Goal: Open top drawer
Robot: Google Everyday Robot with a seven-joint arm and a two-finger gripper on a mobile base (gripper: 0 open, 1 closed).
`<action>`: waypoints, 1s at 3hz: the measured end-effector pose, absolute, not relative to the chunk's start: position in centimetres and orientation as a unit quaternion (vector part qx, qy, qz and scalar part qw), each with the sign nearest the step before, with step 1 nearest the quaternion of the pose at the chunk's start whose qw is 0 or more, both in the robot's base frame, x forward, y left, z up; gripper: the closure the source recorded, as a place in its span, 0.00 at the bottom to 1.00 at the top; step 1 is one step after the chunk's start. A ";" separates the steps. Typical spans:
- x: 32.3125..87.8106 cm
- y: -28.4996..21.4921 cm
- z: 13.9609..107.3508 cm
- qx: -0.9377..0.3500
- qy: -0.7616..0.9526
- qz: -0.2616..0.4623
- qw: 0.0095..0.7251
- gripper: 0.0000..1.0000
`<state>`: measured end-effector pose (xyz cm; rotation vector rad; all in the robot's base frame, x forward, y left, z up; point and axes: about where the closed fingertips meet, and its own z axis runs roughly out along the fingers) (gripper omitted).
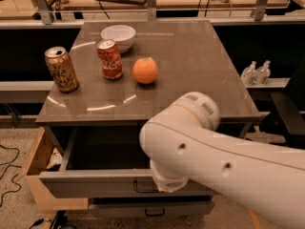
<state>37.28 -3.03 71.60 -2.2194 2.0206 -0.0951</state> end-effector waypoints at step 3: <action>40.5 -8.2 81.6 -0.732 0.666 -0.073 0.123 1.00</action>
Offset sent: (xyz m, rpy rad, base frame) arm 0.0287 -0.0626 0.1387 0.0278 -0.1753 -0.0074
